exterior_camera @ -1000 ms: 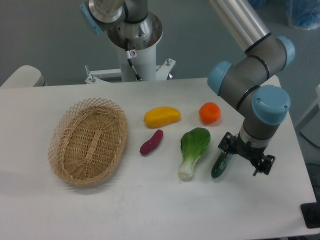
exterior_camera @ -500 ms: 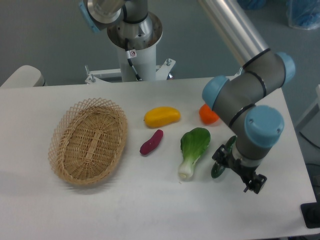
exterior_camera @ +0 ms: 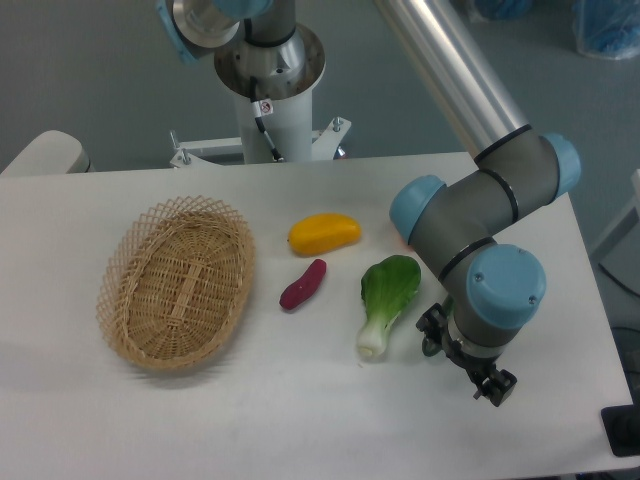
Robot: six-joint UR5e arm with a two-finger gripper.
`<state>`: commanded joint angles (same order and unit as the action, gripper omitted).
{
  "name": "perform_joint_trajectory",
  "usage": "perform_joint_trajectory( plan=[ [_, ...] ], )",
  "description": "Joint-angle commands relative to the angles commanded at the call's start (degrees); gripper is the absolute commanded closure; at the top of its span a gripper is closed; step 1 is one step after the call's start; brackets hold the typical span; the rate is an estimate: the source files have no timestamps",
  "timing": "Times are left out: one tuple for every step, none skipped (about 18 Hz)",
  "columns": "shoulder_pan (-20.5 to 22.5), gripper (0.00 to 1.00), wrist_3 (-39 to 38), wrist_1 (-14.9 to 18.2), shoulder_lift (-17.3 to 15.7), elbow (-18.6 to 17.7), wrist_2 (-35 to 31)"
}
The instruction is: Place the cucumber on the table
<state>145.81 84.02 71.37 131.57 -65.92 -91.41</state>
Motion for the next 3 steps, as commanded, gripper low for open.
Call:
perform_joint_trajectory(
  plan=[
    [-0.09, 0.00, 0.09, 0.00, 0.00, -0.26, -0.35],
    [-0.35, 0.00, 0.18, 0.00, 0.00, -0.27, -0.44],
    [-0.44, 0.00, 0.18, -0.09, 0.00, -0.35, -0.44]
  ],
)
